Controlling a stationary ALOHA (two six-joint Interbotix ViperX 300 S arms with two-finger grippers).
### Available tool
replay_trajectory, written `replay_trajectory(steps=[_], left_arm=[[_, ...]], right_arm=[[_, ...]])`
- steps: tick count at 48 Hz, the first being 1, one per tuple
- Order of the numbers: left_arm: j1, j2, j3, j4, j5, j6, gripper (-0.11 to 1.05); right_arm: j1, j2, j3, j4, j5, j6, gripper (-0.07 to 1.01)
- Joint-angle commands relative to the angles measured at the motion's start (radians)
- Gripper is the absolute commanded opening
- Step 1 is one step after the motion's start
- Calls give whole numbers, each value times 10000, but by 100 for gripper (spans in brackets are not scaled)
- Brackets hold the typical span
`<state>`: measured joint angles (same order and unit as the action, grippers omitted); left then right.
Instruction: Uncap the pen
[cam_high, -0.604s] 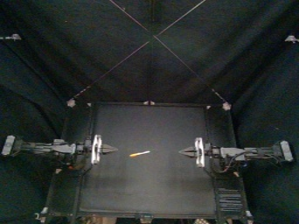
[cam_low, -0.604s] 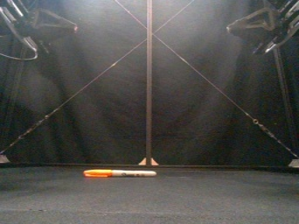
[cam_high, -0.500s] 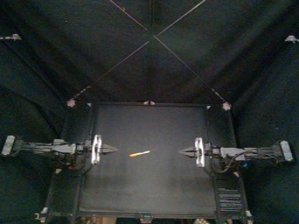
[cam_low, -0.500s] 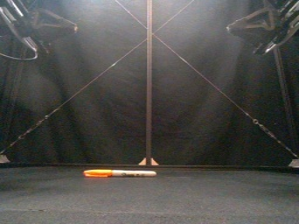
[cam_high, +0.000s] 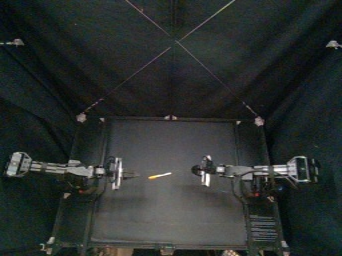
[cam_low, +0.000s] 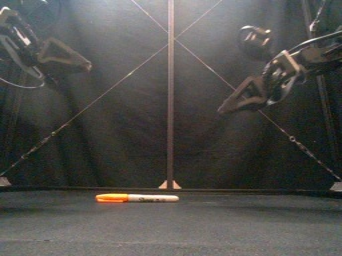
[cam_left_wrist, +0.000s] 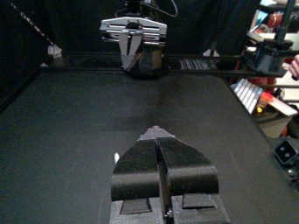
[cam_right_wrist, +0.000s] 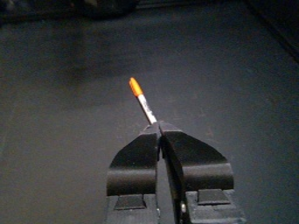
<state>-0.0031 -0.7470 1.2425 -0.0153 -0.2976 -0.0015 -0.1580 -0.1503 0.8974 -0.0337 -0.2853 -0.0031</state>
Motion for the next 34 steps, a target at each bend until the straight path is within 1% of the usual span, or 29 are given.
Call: replay_trajectory(steps=[1, 9, 12, 14, 16, 23, 29, 32, 34], left_arm=[[-31, 77, -46, -31, -61, -31, 12], [-31, 92, 61, -77, -61, -31, 15], [-31, 77, 77, -107, -46, -31, 15], [-31, 77, 107, -123, -46, -31, 15], [-31, 92, 153, -169, -46, -31, 15], [-31, 92, 245, -261, -46, -31, 15], [-31, 77, 261, -276, -46, -31, 15], [-31, 77, 261, -276, -46, 0, 15], [-31, 92, 261, -261, -46, 0, 15]], right_arm=[[-61, 1197, -1135, -230, 353, 77, 33], [-77, 2194, -2209, -552, 982, 15, 57], [-92, 2531, -2623, -736, 1243, 31, 65], [-107, 2700, -2823, -798, 1411, 46, 67], [-107, 2899, -3022, -828, 1549, 46, 69], [-138, 3513, -3651, -767, 2010, 61, 69], [-153, 4004, -4065, -690, 2546, 46, 69], [-153, 4188, -4188, -690, 2684, 31, 69], [-153, 4295, -4249, -675, 2761, 46, 69]])
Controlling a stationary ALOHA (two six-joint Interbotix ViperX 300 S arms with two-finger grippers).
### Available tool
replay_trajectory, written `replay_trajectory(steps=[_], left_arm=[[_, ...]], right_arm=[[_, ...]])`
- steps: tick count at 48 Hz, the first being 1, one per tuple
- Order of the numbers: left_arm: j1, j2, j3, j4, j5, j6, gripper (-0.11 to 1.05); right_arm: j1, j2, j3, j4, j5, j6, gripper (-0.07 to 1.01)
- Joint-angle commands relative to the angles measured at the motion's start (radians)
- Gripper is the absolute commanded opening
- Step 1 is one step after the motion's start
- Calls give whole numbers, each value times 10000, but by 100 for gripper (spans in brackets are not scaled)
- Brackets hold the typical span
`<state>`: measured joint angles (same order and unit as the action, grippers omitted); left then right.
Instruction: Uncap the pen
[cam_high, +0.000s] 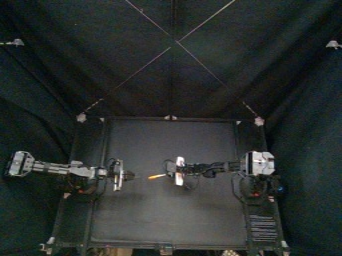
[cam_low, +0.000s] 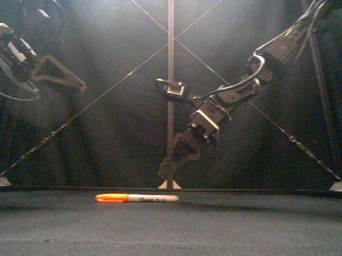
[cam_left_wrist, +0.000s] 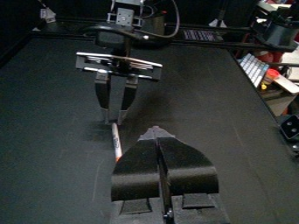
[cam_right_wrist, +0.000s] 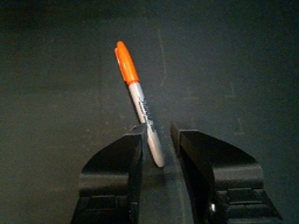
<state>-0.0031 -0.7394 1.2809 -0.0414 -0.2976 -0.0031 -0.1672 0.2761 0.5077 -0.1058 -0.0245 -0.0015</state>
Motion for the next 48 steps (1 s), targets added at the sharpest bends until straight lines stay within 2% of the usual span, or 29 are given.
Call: replay_trajectory(steps=[1, 15, 23, 30, 35, 38, 40, 44, 48], left_arm=[[-31, 15, -123, -15, -46, 15, 15], [-31, 0, -107, 0, -31, 0, 15], [-31, 15, -123, -15, -15, -15, 15], [-31, 15, -123, -15, -15, -31, 15], [-31, 15, -138, -184, -15, -31, 17], [-31, 31, -199, -445, -15, -31, 22], [-31, 46, -261, -644, 15, 0, 26], [0, 138, -414, -997, 92, 31, 42], [123, 261, -568, -1135, 92, 31, 59]], right_arm=[[-46, 77, -383, 61, 184, 31, 69], [-15, 383, -353, 276, 261, 31, 69], [-31, 552, -353, 215, 261, 15, 68], [0, 491, -353, 230, 291, 15, 60], [0, 337, -322, 215, 307, 31, 52], [0, 199, -307, 261, 322, 46, 49], [-15, 61, -291, 276, 353, 77, 48], [15, -368, -291, 276, 506, 123, 48], [92, -844, -245, 276, 690, 123, 48]])
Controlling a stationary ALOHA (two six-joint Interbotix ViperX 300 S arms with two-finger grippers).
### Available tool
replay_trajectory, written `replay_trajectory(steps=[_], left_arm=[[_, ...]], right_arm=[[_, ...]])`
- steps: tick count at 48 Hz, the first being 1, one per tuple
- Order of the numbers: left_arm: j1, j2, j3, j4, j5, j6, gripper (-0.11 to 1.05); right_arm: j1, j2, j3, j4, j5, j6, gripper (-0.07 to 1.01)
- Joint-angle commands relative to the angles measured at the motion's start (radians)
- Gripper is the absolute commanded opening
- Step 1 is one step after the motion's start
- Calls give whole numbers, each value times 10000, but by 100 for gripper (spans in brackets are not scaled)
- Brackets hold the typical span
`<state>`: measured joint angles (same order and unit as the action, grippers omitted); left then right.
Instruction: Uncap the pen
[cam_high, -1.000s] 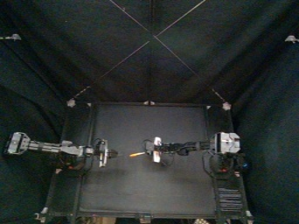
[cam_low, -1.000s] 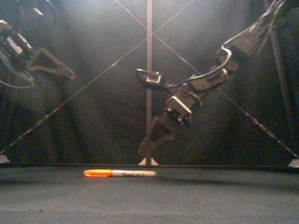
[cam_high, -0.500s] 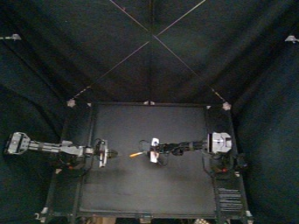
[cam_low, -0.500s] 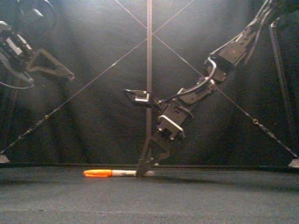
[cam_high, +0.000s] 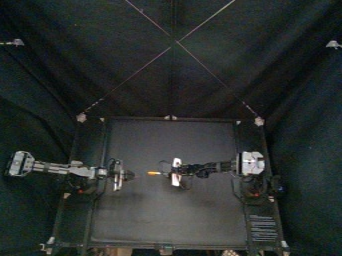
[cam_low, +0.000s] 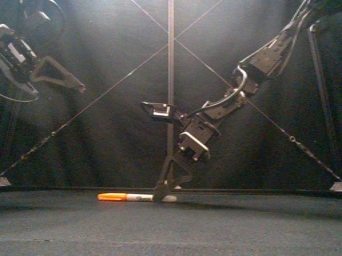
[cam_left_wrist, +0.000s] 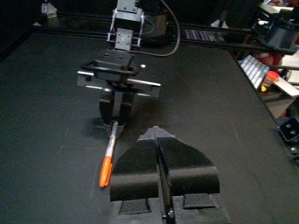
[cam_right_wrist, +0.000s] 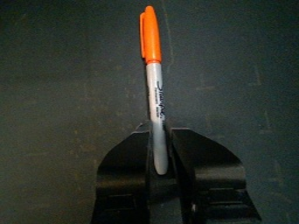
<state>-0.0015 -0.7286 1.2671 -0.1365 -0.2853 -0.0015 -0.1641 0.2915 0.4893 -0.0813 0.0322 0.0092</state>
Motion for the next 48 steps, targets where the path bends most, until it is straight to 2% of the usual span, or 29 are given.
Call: replay_trajectory(steps=[1, 6, 8, 14, 24, 33, 37, 48], left_arm=[[138, 215, -476, -199, -31, 15, 63], [245, 506, -736, -153, -46, 46, 82], [230, 660, -859, -77, -15, 61, 88], [230, 1396, -1319, 215, 123, 61, 101], [307, 2562, -2117, 583, 752, 77, 102], [383, 3482, -2715, 966, 1104, 61, 102], [399, 3912, -2976, 1043, 1212, 77, 102], [614, 5001, -3636, 1104, 1411, 61, 102]], right_arm=[[92, -1120, -61, 15, 153, 15, 48], [245, -1718, 123, 15, 291, 0, 48], [322, -1994, 261, 15, 291, 15, 48], [430, -2638, 690, 31, 291, 31, 48], [752, -3329, 1273, 153, 153, 15, 48], [997, -3513, 1442, 230, -61, 15, 48], [1028, -3513, 1442, 230, -92, 15, 48], [1028, -3513, 1442, 245, -92, 15, 48]])
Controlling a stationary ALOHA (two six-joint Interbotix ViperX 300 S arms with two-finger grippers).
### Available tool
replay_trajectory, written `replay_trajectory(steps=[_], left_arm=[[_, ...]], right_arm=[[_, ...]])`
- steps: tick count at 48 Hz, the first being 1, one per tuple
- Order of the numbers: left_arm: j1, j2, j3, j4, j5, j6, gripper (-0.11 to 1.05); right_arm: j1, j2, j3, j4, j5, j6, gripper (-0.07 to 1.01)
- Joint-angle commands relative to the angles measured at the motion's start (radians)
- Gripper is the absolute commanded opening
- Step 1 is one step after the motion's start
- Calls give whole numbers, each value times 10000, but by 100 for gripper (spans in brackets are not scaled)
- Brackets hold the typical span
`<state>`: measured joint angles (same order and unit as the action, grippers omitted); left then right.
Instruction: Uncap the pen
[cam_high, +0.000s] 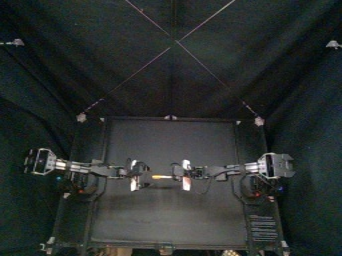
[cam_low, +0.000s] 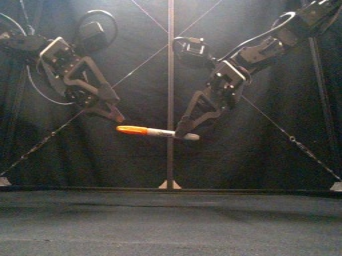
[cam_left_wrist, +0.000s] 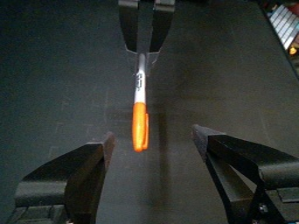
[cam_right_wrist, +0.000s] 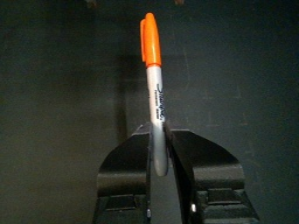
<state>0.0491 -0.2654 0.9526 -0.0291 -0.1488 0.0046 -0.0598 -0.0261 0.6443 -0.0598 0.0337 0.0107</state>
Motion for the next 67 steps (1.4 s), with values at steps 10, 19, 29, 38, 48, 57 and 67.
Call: replay_trajectory(steps=[10, 19, 29, 38, 48, 57, 67], left_arm=[[138, 1012, -997, 46, 690, 0, 101], [230, 1304, -1319, 77, 874, 15, 97], [307, 1319, -1319, 138, 890, 31, 81], [322, 1319, -1289, 353, 920, 15, 62], [337, 1304, -1181, 736, 920, 15, 49], [368, 1104, -813, 936, 920, 0, 49], [430, 476, -92, 920, 890, 0, 49]], right_arm=[[-15, -337, -107, 31, -123, 0, 48], [-15, -337, -61, 15, -123, 0, 48], [-15, -337, 0, 31, -123, 0, 48], [-15, -337, 0, 31, -123, 0, 48], [-15, -337, 46, 31, -123, 0, 48], [-77, -491, 383, 245, -123, 31, 48], [-291, -1058, 1273, 460, -552, 31, 48]])
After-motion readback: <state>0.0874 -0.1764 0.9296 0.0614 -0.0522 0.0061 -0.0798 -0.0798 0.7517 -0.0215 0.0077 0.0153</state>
